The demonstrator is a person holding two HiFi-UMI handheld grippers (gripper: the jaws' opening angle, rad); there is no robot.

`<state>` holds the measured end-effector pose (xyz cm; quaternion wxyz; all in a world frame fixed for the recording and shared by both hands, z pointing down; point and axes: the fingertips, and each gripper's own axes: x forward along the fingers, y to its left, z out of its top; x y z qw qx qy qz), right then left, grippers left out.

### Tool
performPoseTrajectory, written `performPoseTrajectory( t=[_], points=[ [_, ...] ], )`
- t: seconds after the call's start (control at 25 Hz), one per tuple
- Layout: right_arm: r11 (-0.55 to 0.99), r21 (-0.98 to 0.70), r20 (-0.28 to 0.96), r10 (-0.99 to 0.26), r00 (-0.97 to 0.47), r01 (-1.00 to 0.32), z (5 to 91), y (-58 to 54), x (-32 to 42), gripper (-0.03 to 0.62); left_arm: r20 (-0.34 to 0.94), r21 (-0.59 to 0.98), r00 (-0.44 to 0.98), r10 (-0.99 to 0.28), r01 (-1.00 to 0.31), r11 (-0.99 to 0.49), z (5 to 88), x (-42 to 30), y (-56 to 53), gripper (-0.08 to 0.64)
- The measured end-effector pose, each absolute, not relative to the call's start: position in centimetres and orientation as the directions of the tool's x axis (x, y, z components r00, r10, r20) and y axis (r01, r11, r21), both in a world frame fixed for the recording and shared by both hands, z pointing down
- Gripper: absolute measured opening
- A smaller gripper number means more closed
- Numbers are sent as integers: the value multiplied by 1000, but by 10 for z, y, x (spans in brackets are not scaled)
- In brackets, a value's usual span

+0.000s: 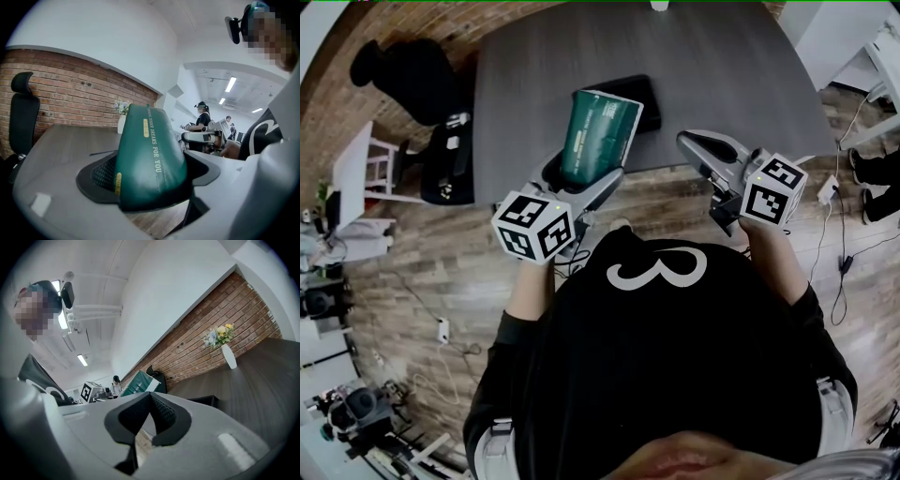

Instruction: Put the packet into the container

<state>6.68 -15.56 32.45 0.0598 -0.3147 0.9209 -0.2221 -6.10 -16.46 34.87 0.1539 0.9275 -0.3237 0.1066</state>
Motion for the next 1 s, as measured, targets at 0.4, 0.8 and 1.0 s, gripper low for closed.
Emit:
performPoseTrajectory(
  t=[0.4,0.8,1.0],
  points=[
    [667,-455,35,-648,-761,-590,324,-180,69,2,286,177,813,-507,-565,-806,347,-67,-201,443],
    [607,-492,80,-682,-727,-623,343,-211,75,2,342,94,842,-417,-472,-877,355,-61,-252,443],
    [577,-505,103,-698,-709,-642,352,-229,81,2,383,68,854,-352,-407,-911,364,-52,-270,443]
  ],
)
